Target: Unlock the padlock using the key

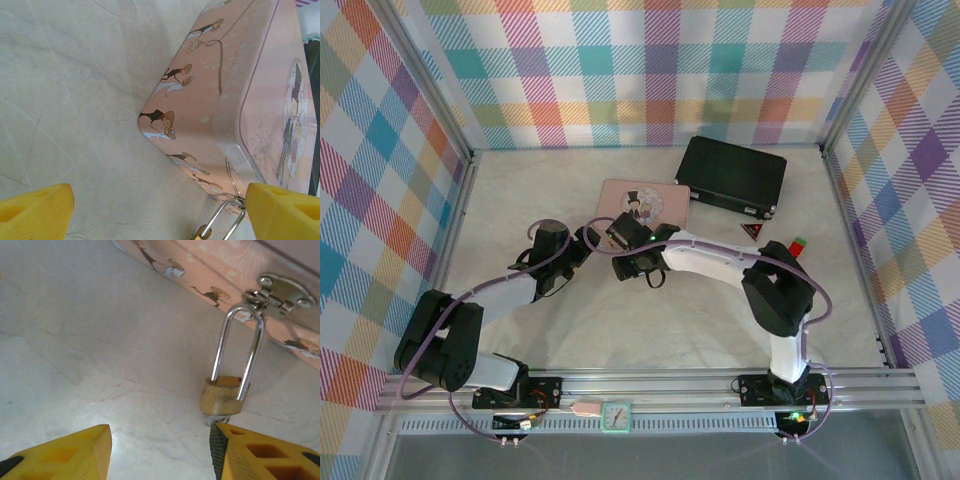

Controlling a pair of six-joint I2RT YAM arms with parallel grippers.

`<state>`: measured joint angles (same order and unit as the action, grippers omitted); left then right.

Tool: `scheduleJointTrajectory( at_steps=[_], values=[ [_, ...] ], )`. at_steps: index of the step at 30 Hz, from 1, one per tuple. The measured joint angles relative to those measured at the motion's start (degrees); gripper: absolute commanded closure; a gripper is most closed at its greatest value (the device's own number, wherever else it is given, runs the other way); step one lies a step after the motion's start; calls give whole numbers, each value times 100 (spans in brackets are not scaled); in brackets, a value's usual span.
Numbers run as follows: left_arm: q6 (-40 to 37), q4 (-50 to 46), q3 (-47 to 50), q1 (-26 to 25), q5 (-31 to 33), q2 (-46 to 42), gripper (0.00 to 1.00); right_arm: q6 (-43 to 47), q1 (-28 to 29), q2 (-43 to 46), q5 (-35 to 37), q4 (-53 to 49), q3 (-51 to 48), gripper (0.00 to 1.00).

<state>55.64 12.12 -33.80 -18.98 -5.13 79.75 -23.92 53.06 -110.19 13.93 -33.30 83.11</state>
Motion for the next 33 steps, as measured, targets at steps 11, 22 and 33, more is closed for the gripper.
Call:
scheduleJointTrajectory(
  at_steps=[11, 22, 33],
  values=[
    [0, 7, 20, 168, -39, -48, 12, 26, 0, -802, 769, -518, 492, 49],
    [2, 2, 76, 232, -37, -138, 12, 50, 28, -962, 992, -494, 551, 53],
    [4, 0, 79, 243, -39, -219, 13, 72, 61, -1027, 1095, -76, 271, 74]
  ],
)
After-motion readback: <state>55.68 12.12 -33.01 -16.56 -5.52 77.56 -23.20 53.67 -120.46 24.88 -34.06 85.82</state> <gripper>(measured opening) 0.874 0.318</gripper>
